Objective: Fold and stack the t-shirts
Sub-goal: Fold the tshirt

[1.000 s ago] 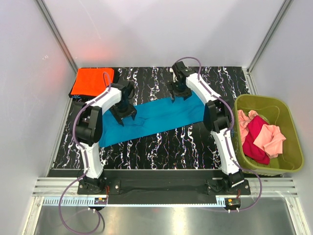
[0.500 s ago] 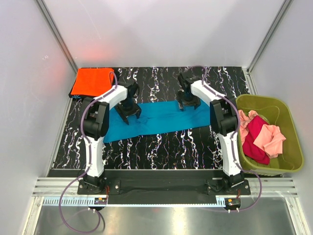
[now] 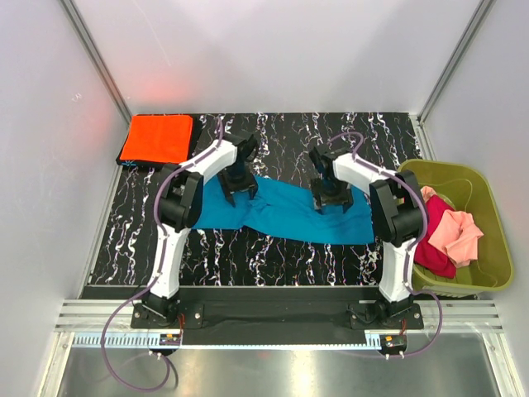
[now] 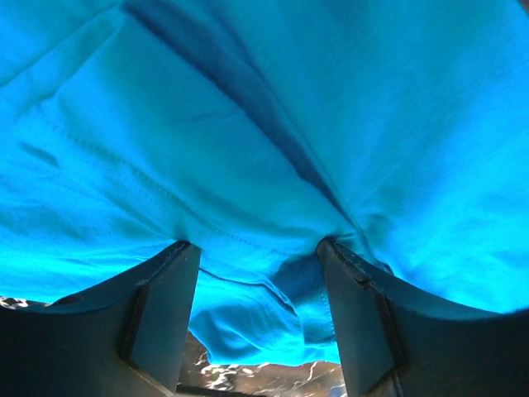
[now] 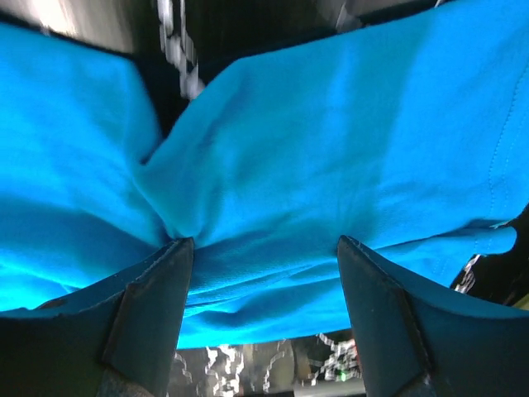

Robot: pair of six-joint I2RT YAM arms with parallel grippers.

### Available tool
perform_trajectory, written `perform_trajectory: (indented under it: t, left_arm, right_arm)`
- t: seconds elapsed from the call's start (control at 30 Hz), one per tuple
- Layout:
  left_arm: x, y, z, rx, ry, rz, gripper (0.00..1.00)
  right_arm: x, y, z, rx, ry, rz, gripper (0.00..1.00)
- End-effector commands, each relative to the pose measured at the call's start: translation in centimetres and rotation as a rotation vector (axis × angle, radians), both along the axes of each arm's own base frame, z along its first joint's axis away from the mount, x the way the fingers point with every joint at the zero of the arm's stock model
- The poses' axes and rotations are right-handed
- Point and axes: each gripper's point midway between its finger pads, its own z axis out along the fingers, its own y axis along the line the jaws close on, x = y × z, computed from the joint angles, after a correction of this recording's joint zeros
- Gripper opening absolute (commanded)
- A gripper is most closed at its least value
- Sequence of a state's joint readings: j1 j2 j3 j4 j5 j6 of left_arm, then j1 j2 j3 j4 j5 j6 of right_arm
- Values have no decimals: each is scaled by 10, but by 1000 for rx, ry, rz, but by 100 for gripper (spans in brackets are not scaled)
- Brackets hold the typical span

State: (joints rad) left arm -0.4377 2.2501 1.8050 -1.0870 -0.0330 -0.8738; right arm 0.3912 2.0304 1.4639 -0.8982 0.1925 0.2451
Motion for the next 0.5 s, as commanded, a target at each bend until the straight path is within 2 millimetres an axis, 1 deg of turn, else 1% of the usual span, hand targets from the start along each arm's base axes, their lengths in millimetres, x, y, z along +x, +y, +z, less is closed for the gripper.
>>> perform_trajectory:
  t: [0.0, 0.03, 0.07, 0.1, 0.17, 0.2, 0.27, 0.3, 0.33, 0.37, 0.4, 0.43, 0.47]
  left_arm:
    - [9, -8, -30, 14, 37, -141, 64]
    - [15, -4, -33, 34, 25, -203, 64]
    - [26, -5, -27, 37, -9, -229, 64]
    - [31, -6, -28, 35, -20, -294, 64]
    - [40, -6, -27, 33, -27, -348, 64]
    - [49, -10, -26, 27, -33, -401, 64]
    - [57, -12, -25, 26, -34, -454, 64]
    - [63, -8, -27, 57, -33, -492, 63]
    - [67, -7, -26, 67, -43, -514, 63]
    - [71, -3, -27, 77, -49, -525, 64]
    - [80, -3, -25, 64, -82, -544, 64]
    - [84, -1, -25, 49, -95, -551, 64]
    - [92, 3, -24, 31, -120, -549, 64]
  right_arm:
    - [-31, 12, 7, 20, 40, 11, 78]
    - [-41, 13, 5, 27, 59, 13, 78]
    - [-46, 18, 3, 31, 66, 15, 78]
    - [-56, 23, 0, 29, 83, 33, 78]
    - [-67, 36, -1, 63, 96, 39, 78]
    - [-78, 44, -4, 73, 116, 56, 78]
    - [-87, 59, -6, 114, 133, 50, 79]
    - [-92, 67, -6, 129, 140, 60, 78]
    - [-100, 82, -7, 167, 164, 64, 79]
    - [-101, 91, -7, 192, 166, 70, 79]
    - [-101, 101, -6, 224, 167, 69, 79]
    - [-107, 114, -7, 282, 204, 49, 79]
    - [-103, 124, -7, 324, 202, 38, 79]
